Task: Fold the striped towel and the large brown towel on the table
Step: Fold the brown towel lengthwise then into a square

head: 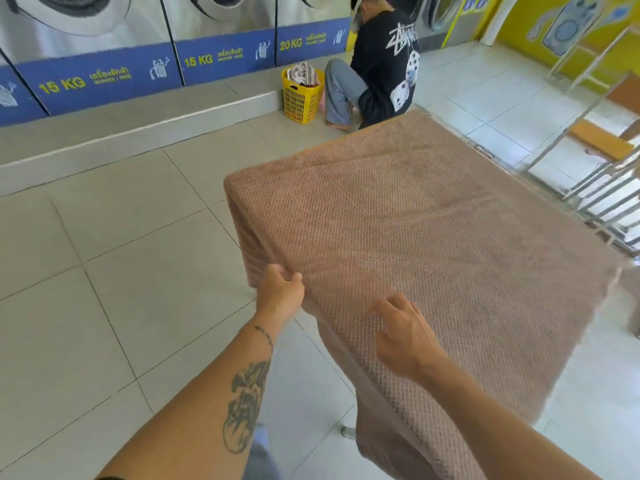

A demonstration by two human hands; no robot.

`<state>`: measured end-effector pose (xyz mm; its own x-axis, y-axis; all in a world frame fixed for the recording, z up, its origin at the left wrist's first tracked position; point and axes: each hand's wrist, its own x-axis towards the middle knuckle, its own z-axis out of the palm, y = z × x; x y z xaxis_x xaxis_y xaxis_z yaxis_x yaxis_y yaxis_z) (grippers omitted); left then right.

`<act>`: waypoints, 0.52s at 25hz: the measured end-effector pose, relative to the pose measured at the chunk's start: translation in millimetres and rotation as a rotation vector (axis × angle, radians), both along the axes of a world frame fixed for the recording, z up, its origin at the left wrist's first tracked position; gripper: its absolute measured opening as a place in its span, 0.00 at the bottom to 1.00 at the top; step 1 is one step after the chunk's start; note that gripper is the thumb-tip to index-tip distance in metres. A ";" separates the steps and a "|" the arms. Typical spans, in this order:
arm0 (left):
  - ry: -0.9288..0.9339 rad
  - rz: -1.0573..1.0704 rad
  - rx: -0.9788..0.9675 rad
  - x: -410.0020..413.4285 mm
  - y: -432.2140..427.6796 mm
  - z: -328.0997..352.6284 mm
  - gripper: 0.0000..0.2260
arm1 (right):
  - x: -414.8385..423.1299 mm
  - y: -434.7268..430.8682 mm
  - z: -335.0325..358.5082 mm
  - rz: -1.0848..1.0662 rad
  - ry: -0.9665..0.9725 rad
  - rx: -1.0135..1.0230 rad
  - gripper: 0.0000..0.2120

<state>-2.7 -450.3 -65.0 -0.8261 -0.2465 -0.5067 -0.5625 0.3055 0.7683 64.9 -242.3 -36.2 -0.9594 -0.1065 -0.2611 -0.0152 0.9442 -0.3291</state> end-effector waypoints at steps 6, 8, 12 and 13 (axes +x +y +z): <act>-0.104 -0.073 0.098 131.6 105.9 -25.7 0.22 | 110.6 119.7 -2.7 0.072 -0.092 -0.068 0.20; -0.125 -0.090 0.072 170.3 145.2 -21.1 0.21 | 136.2 150.7 0.7 0.054 -0.127 -0.096 0.23; -0.049 -0.001 -0.206 192.4 171.2 -14.8 0.11 | 169.3 165.4 10.2 0.068 -0.103 0.031 0.31; -0.039 0.004 -0.285 193.7 166.2 -12.5 0.10 | 179.0 159.7 10.7 0.097 -0.100 0.064 0.34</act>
